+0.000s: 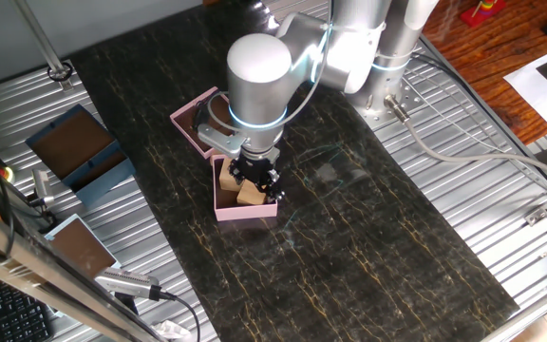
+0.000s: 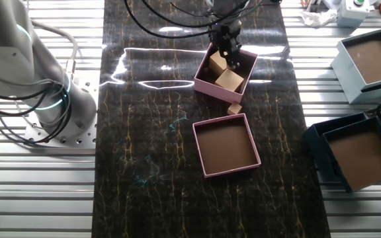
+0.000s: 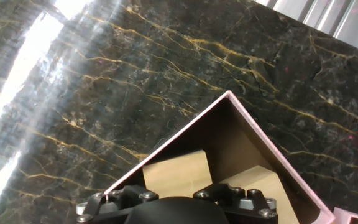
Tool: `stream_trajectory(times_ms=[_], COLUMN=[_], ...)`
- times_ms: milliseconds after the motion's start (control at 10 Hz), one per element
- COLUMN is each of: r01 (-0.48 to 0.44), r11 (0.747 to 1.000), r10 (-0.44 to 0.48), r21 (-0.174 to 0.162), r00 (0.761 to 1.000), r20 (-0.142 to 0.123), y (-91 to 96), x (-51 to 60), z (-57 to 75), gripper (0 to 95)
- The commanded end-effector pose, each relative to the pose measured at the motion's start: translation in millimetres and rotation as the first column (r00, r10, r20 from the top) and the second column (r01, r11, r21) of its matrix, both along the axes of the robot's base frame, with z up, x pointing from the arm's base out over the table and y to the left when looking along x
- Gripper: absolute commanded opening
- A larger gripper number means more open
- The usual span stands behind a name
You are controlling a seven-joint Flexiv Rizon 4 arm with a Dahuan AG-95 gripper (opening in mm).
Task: Take everything out of the gift box
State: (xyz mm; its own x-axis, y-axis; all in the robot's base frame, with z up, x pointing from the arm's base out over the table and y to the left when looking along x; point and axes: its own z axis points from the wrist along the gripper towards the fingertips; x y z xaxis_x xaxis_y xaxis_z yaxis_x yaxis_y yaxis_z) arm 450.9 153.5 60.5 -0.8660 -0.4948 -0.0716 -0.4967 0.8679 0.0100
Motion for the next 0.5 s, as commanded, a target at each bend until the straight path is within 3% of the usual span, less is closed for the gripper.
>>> stream_trajectory(times_ms=[100, 200, 300, 500], r01=[-0.001, -0.002, 0.004, 0.007], r11=[1.000, 1.000, 1.000, 1.000], r10=[0.001, 0.002, -0.004, -0.007], r21=[0.003, 0.004, 0.002, 0.001], r00=[1.000, 1.000, 1.000, 1.000], r20=[0.005, 0.007, 0.006, 0.009], y=[0.1, 0.0, 0.3, 1.7], x=[1.8, 2.2, 2.7, 5.9], z=[-4.0, -5.1, -4.2, -1.8], gripper=[76.0, 76.0, 57.0, 57.0])
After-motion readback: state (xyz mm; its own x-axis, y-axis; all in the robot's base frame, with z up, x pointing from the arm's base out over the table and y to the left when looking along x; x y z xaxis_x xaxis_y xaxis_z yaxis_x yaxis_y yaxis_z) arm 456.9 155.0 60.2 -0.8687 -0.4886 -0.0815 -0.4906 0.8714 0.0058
